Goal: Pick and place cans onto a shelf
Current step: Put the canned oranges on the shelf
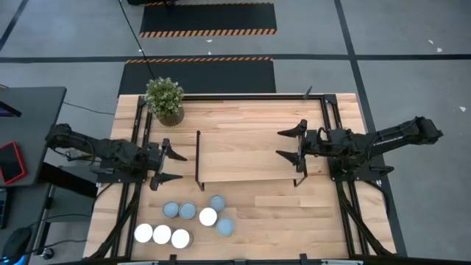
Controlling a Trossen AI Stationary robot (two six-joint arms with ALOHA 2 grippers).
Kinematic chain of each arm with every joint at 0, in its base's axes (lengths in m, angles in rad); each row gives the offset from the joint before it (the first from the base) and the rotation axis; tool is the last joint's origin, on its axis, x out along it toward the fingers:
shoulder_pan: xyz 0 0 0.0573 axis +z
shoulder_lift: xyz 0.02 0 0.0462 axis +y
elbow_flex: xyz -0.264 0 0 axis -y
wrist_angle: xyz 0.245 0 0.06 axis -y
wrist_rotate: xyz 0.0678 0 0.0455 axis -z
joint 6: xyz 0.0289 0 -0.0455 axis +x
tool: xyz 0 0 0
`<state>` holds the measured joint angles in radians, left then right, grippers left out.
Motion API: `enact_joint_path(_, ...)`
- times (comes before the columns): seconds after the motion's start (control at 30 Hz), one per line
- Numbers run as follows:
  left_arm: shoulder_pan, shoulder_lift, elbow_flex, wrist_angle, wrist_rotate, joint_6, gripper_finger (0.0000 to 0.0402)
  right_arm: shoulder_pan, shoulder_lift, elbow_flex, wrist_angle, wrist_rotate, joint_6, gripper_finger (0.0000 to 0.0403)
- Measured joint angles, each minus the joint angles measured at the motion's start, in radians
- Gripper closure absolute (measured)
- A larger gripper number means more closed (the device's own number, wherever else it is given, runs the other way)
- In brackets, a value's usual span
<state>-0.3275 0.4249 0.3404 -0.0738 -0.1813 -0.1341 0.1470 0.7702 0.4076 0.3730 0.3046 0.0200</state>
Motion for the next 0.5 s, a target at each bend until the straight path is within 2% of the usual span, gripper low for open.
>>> enact_joint_path(0.23,-0.088,0.159,0.177,-0.149,-0.044,-0.147,0.0113,0.023,0.065,0.023,-0.005,0.0,-0.066,0.0056)
enact_joint_path(0.5,-0.208,0.389,0.364,-0.33,-0.046,-0.464,0.0114,0.022,0.03,0.023,-0.01,-0.004,-0.11,0.0056)
